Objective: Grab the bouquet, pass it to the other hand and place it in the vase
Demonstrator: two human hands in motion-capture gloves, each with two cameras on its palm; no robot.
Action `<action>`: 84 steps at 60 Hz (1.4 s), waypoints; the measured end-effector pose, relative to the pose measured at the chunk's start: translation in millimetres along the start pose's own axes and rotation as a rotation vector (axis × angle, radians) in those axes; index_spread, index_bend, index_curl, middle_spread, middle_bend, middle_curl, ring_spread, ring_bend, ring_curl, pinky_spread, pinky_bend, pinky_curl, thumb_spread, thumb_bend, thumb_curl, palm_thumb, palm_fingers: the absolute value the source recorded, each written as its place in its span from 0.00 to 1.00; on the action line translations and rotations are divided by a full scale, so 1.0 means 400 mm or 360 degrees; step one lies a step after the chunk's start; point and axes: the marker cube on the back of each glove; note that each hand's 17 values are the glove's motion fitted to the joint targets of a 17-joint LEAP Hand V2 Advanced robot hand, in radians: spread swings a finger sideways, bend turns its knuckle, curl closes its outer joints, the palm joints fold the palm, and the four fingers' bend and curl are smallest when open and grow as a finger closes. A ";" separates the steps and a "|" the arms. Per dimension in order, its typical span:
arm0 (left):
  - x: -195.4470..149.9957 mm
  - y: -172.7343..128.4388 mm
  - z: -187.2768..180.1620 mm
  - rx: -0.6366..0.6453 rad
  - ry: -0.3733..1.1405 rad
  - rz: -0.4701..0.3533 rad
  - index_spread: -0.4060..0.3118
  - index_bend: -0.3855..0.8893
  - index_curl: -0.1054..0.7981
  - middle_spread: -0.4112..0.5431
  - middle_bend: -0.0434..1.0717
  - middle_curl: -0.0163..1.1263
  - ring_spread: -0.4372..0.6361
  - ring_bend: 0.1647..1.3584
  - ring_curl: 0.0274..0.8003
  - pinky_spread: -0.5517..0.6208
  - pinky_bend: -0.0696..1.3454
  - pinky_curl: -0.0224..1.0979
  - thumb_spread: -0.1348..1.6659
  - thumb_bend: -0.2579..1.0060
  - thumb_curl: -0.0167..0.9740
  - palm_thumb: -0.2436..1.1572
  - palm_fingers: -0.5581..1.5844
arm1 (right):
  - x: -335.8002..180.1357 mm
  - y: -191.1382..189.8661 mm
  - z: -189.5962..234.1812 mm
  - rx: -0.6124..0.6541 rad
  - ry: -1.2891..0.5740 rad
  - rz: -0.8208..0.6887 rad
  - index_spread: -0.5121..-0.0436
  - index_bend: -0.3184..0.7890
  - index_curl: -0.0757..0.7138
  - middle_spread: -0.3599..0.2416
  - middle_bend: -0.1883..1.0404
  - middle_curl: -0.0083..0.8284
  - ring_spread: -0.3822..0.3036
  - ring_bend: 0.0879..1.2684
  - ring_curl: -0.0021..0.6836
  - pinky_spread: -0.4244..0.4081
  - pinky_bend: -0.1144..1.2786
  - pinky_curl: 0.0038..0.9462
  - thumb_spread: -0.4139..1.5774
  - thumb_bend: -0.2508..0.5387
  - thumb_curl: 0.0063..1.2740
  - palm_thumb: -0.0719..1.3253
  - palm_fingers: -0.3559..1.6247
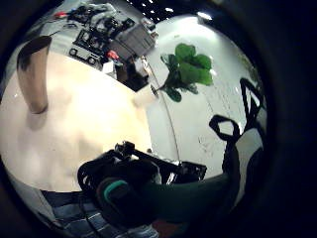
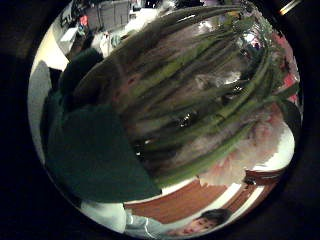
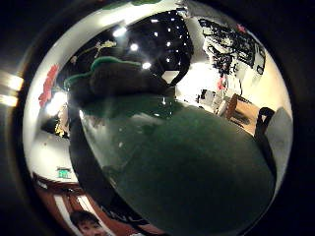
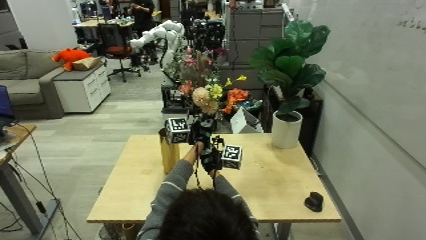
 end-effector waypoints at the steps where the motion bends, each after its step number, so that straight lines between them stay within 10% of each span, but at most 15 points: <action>1: -0.004 -0.003 -0.001 0.0021 -0.0009 0.0001 0.14 0.64 0.61 0.12 0.60 0.44 0.09 0.44 0.49 0.17 0.42 0.42 0.58 0.21 0.45 0.66 0.98 | 0.009 0.002 0.000 0.0001 0.0051 0.0059 0.69 0.95 0.93 0.41 0.92 0.79 0.33 0.83 0.85 0.27 0.66 0.63 0.71 0.30 0.53 0.80 0.88; 14: -0.022 -0.023 -0.016 0.0098 -0.0080 0.0062 0.05 0.78 0.72 0.07 0.69 0.48 0.06 0.52 0.56 0.12 0.48 0.45 0.62 0.19 0.48 0.67 0.95 | -0.060 0.071 -0.003 -0.0216 -0.0143 -0.0090 0.69 0.91 0.91 0.41 0.90 0.77 0.33 0.82 0.84 0.25 0.65 0.62 0.72 0.29 0.53 0.77 0.86; 32: 0.056 -0.119 -0.112 0.0231 -0.0091 0.0062 0.03 0.82 0.76 0.06 0.74 0.50 0.06 0.55 0.58 0.12 0.51 0.46 0.63 0.19 0.50 0.67 0.93 | -0.066 -0.002 -0.075 -0.0204 0.0063 -0.0997 0.59 0.39 0.67 0.42 0.54 0.56 0.32 0.52 0.63 0.22 0.55 0.48 0.71 0.22 0.39 0.49 0.68; 43: 0.134 -0.221 -0.213 0.0403 -0.0144 0.0211 0.03 0.82 0.77 0.06 0.75 0.50 0.06 0.56 0.58 0.11 0.52 0.47 0.63 0.19 0.51 0.66 0.93 | -0.025 -0.042 -0.091 -0.0453 0.0032 -0.0731 0.54 0.36 0.54 0.42 0.42 0.51 0.30 0.45 0.58 0.30 0.48 0.41 0.72 0.27 0.34 0.44 0.66; 53: 0.201 -0.268 -0.333 0.0556 -0.0325 0.0294 0.03 0.82 0.78 0.06 0.76 0.50 0.06 0.56 0.58 0.12 0.52 0.46 0.63 0.18 0.52 0.66 0.93 | -0.024 -0.162 -0.078 -0.0463 0.0096 -0.1313 0.44 0.38 0.50 0.39 0.34 0.49 0.32 0.37 0.57 0.42 0.42 0.40 0.73 0.27 0.29 0.37 0.53; 84: 0.142 -0.494 -0.410 0.0547 0.0045 0.0323 0.03 0.82 0.79 0.06 0.76 0.50 0.06 0.57 0.58 0.12 0.53 0.46 0.63 0.19 0.53 0.64 0.92 | 0.055 -0.232 -0.062 -0.0697 0.0301 -0.0895 0.35 0.42 0.45 0.39 0.29 0.44 0.36 0.27 0.50 0.61 0.34 0.35 0.74 0.29 0.25 0.37 0.47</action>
